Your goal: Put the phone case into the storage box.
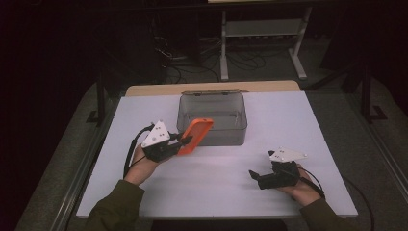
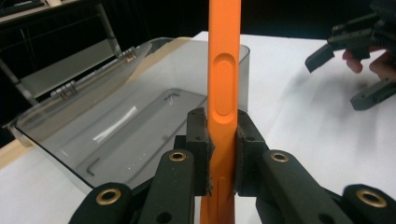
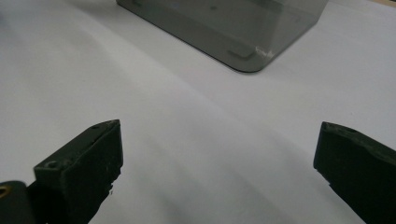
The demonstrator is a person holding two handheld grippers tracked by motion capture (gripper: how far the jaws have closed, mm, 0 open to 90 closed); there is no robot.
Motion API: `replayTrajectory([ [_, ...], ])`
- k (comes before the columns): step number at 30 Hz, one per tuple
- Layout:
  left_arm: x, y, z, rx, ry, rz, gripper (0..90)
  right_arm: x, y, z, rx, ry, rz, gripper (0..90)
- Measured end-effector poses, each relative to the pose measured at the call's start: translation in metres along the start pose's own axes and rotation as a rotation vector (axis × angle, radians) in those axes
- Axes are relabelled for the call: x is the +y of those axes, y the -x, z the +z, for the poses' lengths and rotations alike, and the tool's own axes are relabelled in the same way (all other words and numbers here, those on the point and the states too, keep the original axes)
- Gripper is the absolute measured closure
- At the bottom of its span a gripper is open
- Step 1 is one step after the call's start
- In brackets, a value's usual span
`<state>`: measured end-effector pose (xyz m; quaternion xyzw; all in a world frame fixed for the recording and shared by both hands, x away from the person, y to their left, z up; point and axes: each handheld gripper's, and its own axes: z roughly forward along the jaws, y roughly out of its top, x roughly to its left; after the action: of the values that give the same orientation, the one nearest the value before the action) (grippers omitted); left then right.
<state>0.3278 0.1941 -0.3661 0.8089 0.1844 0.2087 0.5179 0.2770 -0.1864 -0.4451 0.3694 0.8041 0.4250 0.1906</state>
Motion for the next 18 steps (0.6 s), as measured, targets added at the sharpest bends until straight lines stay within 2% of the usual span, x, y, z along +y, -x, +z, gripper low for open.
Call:
replayTrajectory([
  [9, 0.020, -0.010, -0.001, -0.014, 0.028, -0.013, 79.5, 0.000, 0.001, 0.000, -0.003, 0.001, 0.001, 0.9],
  [12, 0.026, -0.014, -0.001, -0.023, 0.046, -0.039, 79.5, 0.000, 0.001, 0.000, -0.003, 0.000, 0.002, 0.9],
  [18, 0.038, -0.023, 0.001, -0.025, 0.060, -0.050, 79.5, 0.000, 0.001, 0.000, -0.002, 0.003, 0.006, 0.9],
])
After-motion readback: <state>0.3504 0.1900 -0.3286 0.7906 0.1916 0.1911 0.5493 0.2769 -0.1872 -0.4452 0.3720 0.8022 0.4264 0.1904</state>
